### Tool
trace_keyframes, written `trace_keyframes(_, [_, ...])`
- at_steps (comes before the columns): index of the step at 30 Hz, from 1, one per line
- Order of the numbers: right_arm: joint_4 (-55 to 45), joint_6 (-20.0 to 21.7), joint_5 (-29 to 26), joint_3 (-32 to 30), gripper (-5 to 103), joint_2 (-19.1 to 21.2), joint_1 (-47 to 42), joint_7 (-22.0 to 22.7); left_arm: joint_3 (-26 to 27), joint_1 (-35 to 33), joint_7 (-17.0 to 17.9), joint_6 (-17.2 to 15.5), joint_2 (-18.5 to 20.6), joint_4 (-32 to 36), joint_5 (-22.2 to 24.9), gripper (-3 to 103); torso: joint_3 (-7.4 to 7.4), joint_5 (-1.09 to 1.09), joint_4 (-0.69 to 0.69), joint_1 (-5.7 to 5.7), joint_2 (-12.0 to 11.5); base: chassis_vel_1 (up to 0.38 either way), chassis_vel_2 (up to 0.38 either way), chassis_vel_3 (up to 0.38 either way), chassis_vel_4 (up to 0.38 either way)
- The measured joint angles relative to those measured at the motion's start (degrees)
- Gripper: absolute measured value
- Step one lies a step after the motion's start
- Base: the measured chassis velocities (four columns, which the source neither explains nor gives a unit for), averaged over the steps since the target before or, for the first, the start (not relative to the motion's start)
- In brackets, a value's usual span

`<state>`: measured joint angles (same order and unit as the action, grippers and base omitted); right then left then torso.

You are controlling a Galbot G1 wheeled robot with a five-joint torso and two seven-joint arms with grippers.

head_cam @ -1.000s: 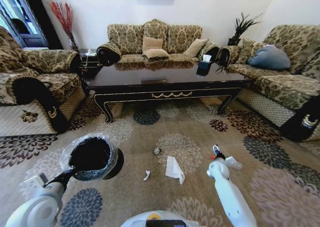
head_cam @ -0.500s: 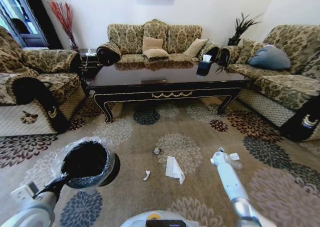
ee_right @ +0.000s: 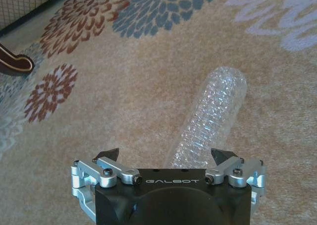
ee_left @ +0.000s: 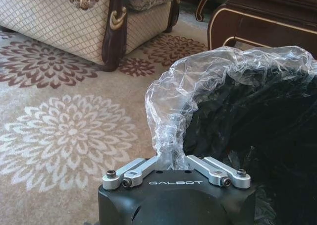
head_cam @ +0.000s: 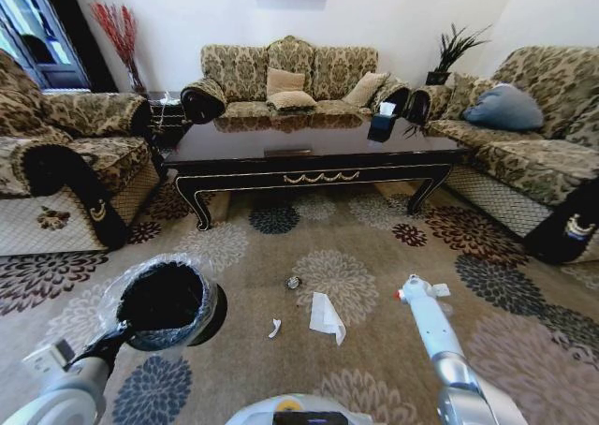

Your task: Move to the front of the table and pick up the trash from the floor, then place it into the trash bin.

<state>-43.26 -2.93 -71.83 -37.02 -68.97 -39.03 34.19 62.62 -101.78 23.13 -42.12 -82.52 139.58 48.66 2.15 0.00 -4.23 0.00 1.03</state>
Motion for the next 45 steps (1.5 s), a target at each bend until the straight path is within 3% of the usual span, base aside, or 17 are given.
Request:
trace_keyframes(13, [4.78, -3.00, 4.25, -0.72, 100, -0.49, 0.11, -5.25, 0.27, 0.24, -0.09, 0.25, 0.20, -1.02, 0.00, 2, 0.00, 0.00, 0.00, 0.00, 0.00, 0.000, 0.000, 0.000, 0.000])
trace_keyframes(45, [5.65, -0.74, 6.13, -2.81, 100, -0.49, -0.73, -4.00, 0.20, -0.51, -0.11, 0.87, -0.06, -0.94, -0.06, 2, 0.00, 0.00, 0.00, 0.00, 0.00, 0.000, 0.000, 0.000, 0.000])
